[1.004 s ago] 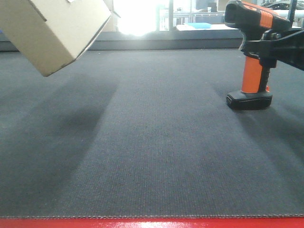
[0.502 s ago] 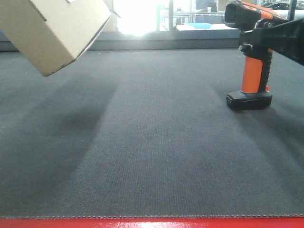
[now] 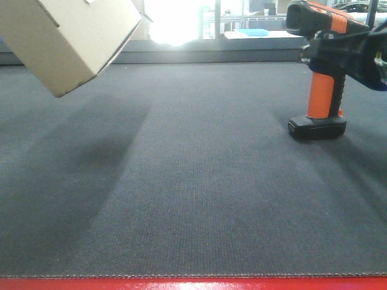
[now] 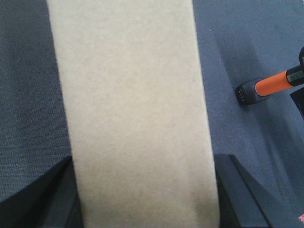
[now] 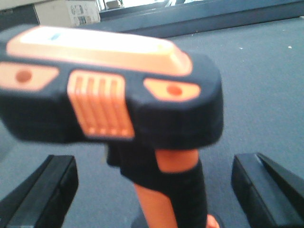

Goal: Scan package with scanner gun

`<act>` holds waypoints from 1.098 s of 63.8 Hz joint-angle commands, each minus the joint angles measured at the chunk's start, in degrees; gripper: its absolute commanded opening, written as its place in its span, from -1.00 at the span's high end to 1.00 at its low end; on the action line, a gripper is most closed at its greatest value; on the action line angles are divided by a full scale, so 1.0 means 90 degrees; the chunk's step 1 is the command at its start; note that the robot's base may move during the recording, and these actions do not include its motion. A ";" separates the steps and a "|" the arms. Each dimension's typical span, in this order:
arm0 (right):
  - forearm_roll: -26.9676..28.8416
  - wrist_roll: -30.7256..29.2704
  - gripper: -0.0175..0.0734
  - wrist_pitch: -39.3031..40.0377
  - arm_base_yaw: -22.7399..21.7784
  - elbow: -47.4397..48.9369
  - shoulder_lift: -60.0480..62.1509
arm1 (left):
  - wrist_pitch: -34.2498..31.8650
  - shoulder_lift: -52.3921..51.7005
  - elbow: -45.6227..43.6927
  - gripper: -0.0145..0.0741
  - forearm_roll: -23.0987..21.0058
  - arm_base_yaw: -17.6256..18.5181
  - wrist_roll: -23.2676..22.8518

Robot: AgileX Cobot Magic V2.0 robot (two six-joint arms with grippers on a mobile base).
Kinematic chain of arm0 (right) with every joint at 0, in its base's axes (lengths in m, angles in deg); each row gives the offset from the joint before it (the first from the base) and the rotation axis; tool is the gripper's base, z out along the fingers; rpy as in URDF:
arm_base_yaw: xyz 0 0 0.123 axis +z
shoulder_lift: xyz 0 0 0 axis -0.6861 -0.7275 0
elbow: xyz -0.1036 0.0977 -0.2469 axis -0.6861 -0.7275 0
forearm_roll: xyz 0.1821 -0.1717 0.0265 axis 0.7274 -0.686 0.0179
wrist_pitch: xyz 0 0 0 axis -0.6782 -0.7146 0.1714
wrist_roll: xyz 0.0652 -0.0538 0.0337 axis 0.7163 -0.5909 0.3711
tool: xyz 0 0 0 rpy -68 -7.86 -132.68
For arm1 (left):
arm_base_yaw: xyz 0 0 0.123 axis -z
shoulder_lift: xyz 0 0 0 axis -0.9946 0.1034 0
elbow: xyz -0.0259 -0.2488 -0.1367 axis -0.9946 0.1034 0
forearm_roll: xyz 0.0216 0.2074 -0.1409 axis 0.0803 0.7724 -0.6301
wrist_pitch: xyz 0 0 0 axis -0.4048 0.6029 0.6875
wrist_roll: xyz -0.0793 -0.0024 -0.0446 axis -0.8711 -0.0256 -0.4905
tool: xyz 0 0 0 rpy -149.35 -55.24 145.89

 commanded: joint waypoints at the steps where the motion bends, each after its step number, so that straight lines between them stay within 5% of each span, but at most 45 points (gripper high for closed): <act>1: 0.0030 0.0088 -0.63 0.0094 0.0016 0.0151 -0.0075 | -0.0046 -0.0014 -0.0026 0.92 -0.0156 -0.0006 -0.0042; 35: 0.0030 0.0098 -0.63 0.0592 0.0016 0.0238 -0.0459 | -0.0046 -0.0014 -0.0026 0.92 -0.0067 -0.0006 -0.0042; 70: 0.0030 0.0098 -0.62 0.0110 0.0016 0.0642 -0.0470 | -0.0046 -0.0014 -0.0026 0.92 -0.0067 -0.0006 -0.0042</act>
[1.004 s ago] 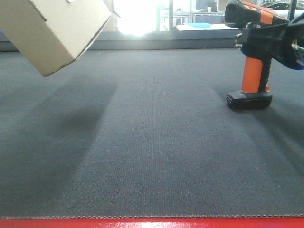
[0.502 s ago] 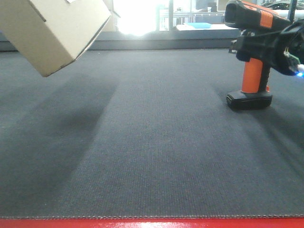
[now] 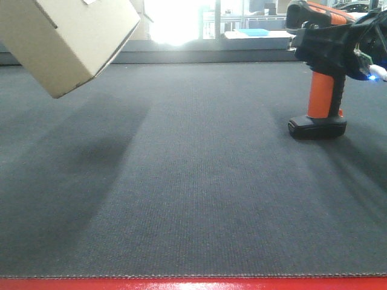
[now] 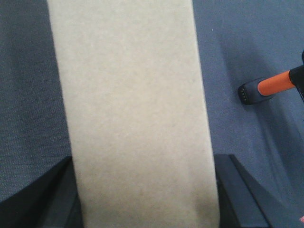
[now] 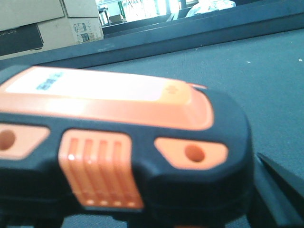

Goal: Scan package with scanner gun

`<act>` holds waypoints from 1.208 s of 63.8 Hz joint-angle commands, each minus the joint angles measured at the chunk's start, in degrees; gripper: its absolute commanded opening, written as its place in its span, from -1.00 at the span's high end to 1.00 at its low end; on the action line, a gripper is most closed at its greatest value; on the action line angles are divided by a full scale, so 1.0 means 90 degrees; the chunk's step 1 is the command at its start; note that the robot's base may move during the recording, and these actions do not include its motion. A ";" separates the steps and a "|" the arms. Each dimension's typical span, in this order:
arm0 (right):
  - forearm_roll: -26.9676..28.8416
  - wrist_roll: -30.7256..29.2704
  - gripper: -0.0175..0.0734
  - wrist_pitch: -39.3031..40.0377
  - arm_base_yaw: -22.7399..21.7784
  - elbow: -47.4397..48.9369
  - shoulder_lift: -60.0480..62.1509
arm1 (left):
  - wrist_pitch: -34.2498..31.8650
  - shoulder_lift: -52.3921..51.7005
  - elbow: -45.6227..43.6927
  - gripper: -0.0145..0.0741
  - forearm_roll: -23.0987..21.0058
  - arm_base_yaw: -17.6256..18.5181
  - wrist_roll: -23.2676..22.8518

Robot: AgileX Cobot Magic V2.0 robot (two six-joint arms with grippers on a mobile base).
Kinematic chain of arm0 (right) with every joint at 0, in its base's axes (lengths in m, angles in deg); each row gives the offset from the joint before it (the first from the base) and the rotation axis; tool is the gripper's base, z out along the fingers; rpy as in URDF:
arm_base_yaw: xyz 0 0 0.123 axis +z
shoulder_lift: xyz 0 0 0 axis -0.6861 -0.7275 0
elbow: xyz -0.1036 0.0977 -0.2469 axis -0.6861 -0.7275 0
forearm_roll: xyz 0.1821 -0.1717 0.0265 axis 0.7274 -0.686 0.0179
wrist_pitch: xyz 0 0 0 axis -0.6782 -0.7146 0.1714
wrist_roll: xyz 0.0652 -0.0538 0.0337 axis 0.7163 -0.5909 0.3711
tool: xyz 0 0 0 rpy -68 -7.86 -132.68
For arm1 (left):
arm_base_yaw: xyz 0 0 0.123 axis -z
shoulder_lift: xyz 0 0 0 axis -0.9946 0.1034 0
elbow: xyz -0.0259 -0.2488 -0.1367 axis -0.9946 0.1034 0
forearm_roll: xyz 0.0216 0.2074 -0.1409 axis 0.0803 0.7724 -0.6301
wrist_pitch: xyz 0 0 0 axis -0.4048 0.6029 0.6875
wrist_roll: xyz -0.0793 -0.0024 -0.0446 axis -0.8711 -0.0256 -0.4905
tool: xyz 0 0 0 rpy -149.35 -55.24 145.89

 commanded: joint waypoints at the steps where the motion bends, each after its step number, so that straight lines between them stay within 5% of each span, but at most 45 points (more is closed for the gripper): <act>1: 0.0021 0.0001 -0.62 -0.0012 0.0016 0.0043 -0.0016 | -0.0046 -0.0014 -0.0026 0.92 -0.0103 -0.0006 -0.0042; 31: 0.0687 0.0001 -0.54 -0.0149 0.0016 0.0043 -0.0016 | -0.0046 -0.0014 -0.0026 0.92 -0.0103 -0.0006 -0.0042; 38: 0.0699 0.0001 -0.18 -0.0149 0.0016 0.0043 -0.0016 | -0.0046 -0.0014 -0.0026 0.92 -0.0103 -0.0006 -0.0042; 52: 0.0699 0.0001 0.99 -0.0149 0.0016 0.0043 -0.0016 | -0.0046 -0.0014 -0.0026 0.92 -0.0103 -0.0006 -0.0042; 77: 0.0593 -0.0459 0.95 -0.0161 0.0016 0.0070 0.0612 | -0.0046 -0.0014 -0.0026 0.92 -0.0103 -0.0006 -0.0042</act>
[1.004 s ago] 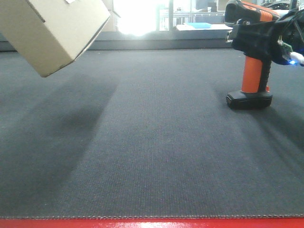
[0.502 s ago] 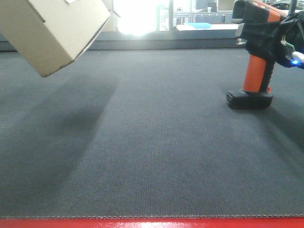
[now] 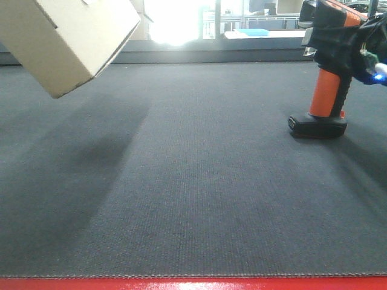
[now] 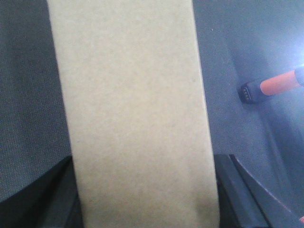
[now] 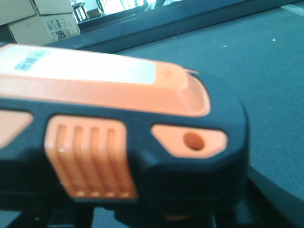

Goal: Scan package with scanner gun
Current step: 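Lift the scanner gun with the right gripper toward the held box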

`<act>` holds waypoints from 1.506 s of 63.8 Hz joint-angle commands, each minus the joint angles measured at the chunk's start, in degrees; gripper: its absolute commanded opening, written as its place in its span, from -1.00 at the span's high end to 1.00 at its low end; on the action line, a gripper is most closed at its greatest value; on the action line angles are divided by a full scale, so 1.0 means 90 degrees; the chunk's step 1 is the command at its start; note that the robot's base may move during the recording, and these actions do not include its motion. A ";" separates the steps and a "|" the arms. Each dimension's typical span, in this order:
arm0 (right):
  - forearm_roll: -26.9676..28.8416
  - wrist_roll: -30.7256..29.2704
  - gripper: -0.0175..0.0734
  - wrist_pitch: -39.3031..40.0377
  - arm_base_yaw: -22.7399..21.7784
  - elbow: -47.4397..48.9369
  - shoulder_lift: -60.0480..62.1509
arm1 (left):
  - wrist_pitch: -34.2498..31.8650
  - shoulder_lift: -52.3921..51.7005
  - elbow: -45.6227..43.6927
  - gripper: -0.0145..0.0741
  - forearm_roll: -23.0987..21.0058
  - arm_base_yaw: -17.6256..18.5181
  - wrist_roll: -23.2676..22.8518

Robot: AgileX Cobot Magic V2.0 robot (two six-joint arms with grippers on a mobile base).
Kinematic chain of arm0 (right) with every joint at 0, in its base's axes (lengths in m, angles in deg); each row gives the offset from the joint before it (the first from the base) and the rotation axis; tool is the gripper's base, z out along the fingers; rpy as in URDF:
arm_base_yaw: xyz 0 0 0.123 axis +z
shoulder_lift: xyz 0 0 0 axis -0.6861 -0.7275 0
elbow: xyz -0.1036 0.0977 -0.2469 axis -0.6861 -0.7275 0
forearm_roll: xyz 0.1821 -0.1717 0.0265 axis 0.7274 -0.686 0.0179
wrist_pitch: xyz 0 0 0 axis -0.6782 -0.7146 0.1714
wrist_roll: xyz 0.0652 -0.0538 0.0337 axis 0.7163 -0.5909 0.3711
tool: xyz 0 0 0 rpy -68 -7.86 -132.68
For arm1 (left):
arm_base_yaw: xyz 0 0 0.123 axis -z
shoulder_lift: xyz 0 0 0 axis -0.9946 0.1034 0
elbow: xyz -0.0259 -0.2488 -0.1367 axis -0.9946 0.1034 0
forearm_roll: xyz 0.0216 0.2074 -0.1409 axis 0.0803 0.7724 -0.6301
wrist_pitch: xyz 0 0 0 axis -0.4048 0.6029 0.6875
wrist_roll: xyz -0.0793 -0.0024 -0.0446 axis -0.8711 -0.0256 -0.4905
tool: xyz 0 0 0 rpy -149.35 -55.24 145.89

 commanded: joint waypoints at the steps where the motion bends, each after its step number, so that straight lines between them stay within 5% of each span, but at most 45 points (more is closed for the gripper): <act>1: -0.0063 -0.0509 0.95 0.0296 -0.0007 0.0061 0.0470 | -0.0058 -0.0014 -0.0026 0.92 -0.0103 -0.0006 -0.0042; 23: -0.0063 -0.3765 0.95 -0.1654 -0.0007 0.1044 0.1331 | -0.0058 -0.0014 -0.0026 0.92 -0.0103 -0.0006 -0.0042; 33: -0.0063 -0.4578 0.95 -0.2280 -0.0007 0.1644 0.1331 | -0.0058 -0.0014 -0.0026 0.92 0.0050 -0.0006 -0.0042; 87: -0.0063 -0.4740 0.95 -0.2501 -0.0007 0.2217 0.1319 | -0.0058 0.0016 -0.0014 0.92 0.0055 0.0007 -0.0052; 96: 0.0329 -0.4740 0.95 -0.2528 -0.0007 0.2217 0.1332 | -0.0058 0.0016 -0.0014 0.92 0.0055 0.0007 -0.0052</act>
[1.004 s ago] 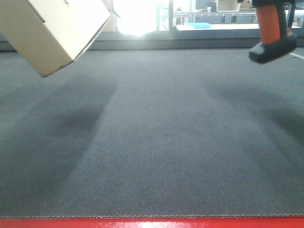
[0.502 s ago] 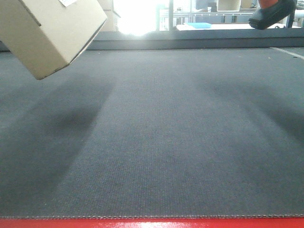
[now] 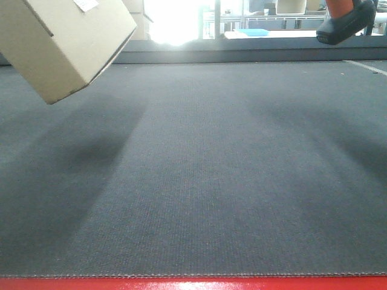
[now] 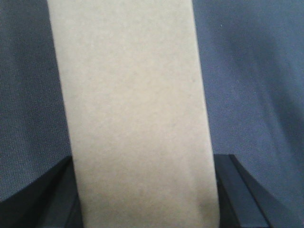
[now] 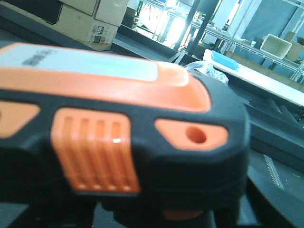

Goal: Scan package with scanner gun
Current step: 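Lift the scanner gun with the right gripper toward the held box, then lower the scanner gun back upright onto the table with the right gripper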

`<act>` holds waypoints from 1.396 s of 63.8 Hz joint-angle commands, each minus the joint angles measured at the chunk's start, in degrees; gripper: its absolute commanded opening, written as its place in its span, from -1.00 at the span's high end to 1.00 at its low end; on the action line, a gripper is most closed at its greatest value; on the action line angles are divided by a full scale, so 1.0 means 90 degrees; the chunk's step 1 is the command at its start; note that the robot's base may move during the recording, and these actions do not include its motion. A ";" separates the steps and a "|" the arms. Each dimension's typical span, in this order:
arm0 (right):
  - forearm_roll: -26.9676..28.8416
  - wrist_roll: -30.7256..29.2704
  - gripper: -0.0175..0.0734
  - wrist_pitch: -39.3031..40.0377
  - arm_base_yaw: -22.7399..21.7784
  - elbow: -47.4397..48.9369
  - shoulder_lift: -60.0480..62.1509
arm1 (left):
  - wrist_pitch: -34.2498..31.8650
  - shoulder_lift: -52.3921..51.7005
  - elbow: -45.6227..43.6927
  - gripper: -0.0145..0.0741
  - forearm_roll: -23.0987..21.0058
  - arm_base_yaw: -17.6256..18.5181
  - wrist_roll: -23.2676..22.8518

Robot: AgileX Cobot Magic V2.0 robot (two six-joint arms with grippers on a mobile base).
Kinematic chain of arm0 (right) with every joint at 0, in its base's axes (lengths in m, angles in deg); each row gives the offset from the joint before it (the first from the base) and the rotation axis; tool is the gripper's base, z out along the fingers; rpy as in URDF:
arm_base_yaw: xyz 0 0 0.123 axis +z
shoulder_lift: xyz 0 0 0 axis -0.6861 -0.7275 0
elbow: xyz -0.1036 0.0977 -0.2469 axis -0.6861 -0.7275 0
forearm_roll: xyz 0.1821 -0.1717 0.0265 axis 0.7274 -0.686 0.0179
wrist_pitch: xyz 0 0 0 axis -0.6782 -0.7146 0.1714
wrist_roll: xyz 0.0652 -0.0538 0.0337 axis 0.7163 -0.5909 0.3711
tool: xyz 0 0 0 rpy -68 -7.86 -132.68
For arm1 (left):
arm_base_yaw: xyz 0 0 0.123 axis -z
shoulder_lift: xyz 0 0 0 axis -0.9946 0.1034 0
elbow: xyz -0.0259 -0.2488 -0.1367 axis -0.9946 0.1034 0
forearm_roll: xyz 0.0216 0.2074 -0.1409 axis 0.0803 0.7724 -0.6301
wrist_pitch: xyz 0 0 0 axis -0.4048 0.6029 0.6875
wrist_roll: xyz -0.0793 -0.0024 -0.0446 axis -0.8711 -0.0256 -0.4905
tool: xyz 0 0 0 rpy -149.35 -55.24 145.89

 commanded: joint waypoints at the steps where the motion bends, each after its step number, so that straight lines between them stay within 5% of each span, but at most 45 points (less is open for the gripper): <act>1: 0.0395 -0.0019 0.95 0.0357 -0.0007 0.0117 0.0116 | -0.0058 -0.0040 -0.0014 0.92 -0.0106 0.0007 -0.0052; 12: 0.1679 -0.0019 0.95 0.0245 -0.0007 0.0103 0.0211 | -0.0058 -0.0040 -0.0014 0.92 -0.0106 0.0007 -0.0052; 24: 0.1907 -0.0019 0.95 -0.0085 -0.0007 0.0047 0.0261 | -0.0058 -0.0040 -0.0014 0.92 -0.0106 0.0007 -0.0052; 39: 0.1994 0.0945 0.96 0.0823 -0.0007 -0.0626 0.0340 | -0.0058 -0.0040 -0.0014 0.92 -0.0106 0.0007 -0.0052; 49: 0.1507 0.2167 0.96 0.1848 -0.0007 -0.1385 0.0340 | -0.0058 -0.0040 -0.0014 0.92 -0.0106 0.0007 -0.0052; 60: -0.0360 0.4068 0.96 0.3124 -0.0007 -0.2258 0.0327 | -0.0058 -0.0040 -0.0014 0.92 -0.0106 0.0007 -0.0052; 89: -0.0358 0.4069 0.96 0.4162 -0.0019 -0.2569 -0.0396 | -0.0058 -0.0040 -0.0014 0.92 -0.0106 0.0007 -0.0052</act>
